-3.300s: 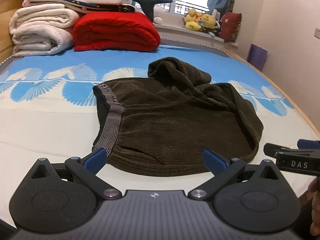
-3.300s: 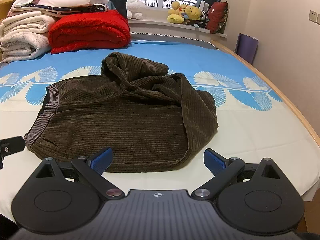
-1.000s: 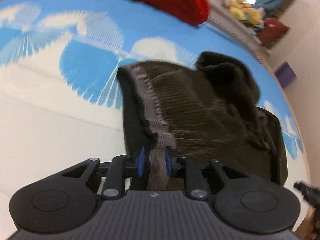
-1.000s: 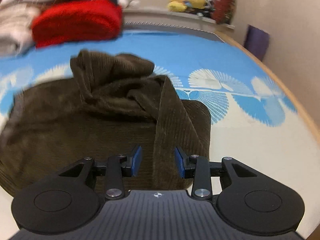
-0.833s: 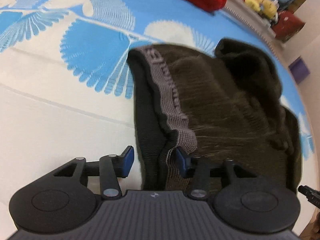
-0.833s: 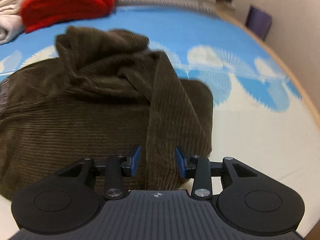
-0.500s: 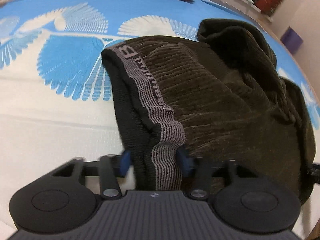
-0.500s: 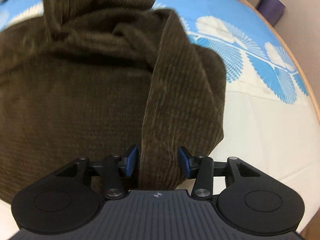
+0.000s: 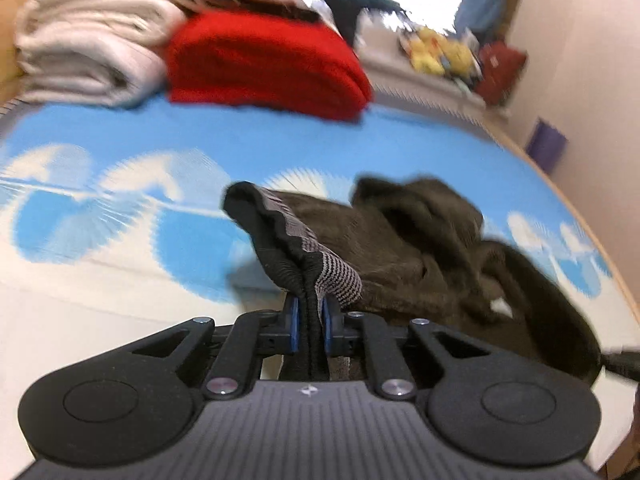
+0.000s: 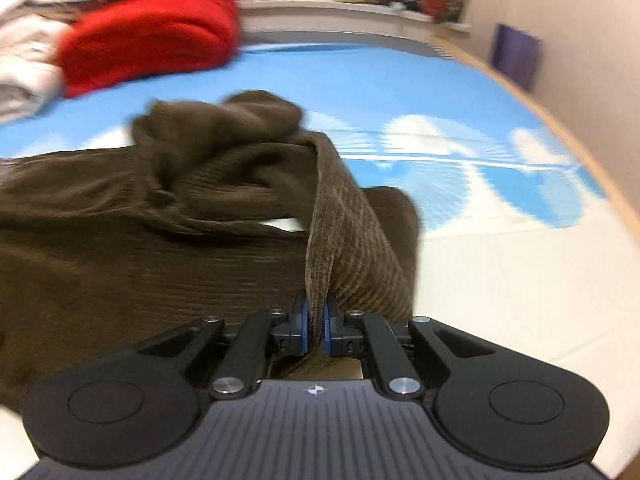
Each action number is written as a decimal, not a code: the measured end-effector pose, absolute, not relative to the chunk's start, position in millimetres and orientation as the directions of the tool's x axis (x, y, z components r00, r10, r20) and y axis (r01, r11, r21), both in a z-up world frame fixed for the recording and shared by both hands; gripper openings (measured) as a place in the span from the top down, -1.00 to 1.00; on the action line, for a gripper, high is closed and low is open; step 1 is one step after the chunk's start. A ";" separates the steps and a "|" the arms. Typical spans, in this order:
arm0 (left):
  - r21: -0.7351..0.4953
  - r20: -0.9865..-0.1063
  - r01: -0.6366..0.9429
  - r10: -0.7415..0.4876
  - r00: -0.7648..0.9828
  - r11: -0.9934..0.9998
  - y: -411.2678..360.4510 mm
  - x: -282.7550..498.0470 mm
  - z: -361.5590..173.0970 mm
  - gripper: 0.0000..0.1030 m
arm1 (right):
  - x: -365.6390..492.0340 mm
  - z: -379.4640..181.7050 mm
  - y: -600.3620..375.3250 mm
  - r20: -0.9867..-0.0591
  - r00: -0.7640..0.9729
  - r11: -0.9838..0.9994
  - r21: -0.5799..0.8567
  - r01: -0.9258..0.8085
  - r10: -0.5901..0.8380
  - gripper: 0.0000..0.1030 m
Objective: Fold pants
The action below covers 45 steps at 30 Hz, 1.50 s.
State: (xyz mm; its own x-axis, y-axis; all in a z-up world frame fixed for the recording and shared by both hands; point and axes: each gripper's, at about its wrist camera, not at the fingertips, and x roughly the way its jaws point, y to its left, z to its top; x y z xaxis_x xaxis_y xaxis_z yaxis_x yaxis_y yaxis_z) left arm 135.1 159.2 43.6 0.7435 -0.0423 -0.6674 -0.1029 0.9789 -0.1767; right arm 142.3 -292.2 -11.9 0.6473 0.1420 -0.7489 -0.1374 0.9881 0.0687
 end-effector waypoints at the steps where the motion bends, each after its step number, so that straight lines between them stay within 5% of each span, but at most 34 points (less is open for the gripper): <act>1: -0.165 -0.657 -0.133 -0.008 0.754 0.977 169.9 123.4 48.3 0.77 | 135.4 -10.1 -287.6 -0.753 0.627 0.977 0.101 -0.189 0.199 0.87; 6: -0.198 -0.740 -0.344 0.090 0.667 0.918 225.6 84.1 1.2 0.75 | 112.1 -18.3 -258.3 -0.817 0.440 0.891 0.182 -0.416 0.373 0.83; 7: -0.175 -0.823 -0.410 0.096 0.561 0.895 235.9 87.0 -14.0 0.82 | 109.5 -20.5 -254.7 -0.828 0.421 0.884 0.176 -0.434 0.371 0.81; 12: -0.193 -0.849 -0.515 0.121 0.514 0.835 267.0 77.0 -24.9 0.84 | 109.2 -4.8 -262.9 -0.783 0.460 0.880 0.224 -0.418 0.418 0.77; 14: -0.246 -0.872 -0.535 0.057 0.487 0.808 276.2 73.1 -34.1 0.69 | 116.6 0.0 -271.8 -0.749 0.506 0.890 0.249 -0.383 0.427 0.77; 16: -0.334 -0.877 -0.539 -0.045 0.478 0.773 283.0 75.5 -45.3 0.17 | 131.4 4.3 -279.8 -0.725 0.554 0.908 0.264 -0.325 0.409 0.77; 19: -0.318 -0.899 -0.522 -0.077 0.431 0.791 280.3 83.2 -56.5 -0.14 | 148.0 -1.9 -285.3 -0.711 0.631 0.950 0.218 -0.223 0.311 0.77; 22: -0.245 -0.925 -0.495 -0.048 0.377 0.834 272.2 94.9 -64.5 -0.17 | 170.4 -10.7 -281.0 -0.702 0.661 0.964 0.219 -0.152 0.264 0.50; 24: -0.231 -0.933 -0.490 -0.048 0.356 0.841 269.7 101.3 -72.1 -0.19 | 187.8 -17.4 -275.8 -0.703 0.665 0.965 0.232 -0.122 0.253 -0.06; 30: -0.221 -0.942 -0.474 -0.062 0.329 0.852 266.0 118.3 -86.1 -0.40 | 234.6 -43.3 -247.9 -0.750 0.621 0.974 0.191 -0.123 0.226 -0.14; 39: -0.190 -0.953 -0.435 -0.058 0.297 0.880 258.6 132.3 -97.5 -0.42 | 272.8 -78.5 -208.6 -0.810 0.577 0.986 0.008 -0.168 0.105 -0.05; 42: -0.167 -0.952 -0.404 -0.040 0.305 0.899 253.0 132.7 -96.1 -0.24 | 274.5 -83.4 -208.0 -0.819 0.569 0.983 -0.038 -0.179 0.072 0.50; 45: -0.162 -0.940 -0.370 -0.029 0.339 0.915 248.0 128.2 -89.3 0.16 | 273.4 -75.3 -218.2 -0.807 0.584 0.990 0.003 -0.139 0.085 0.75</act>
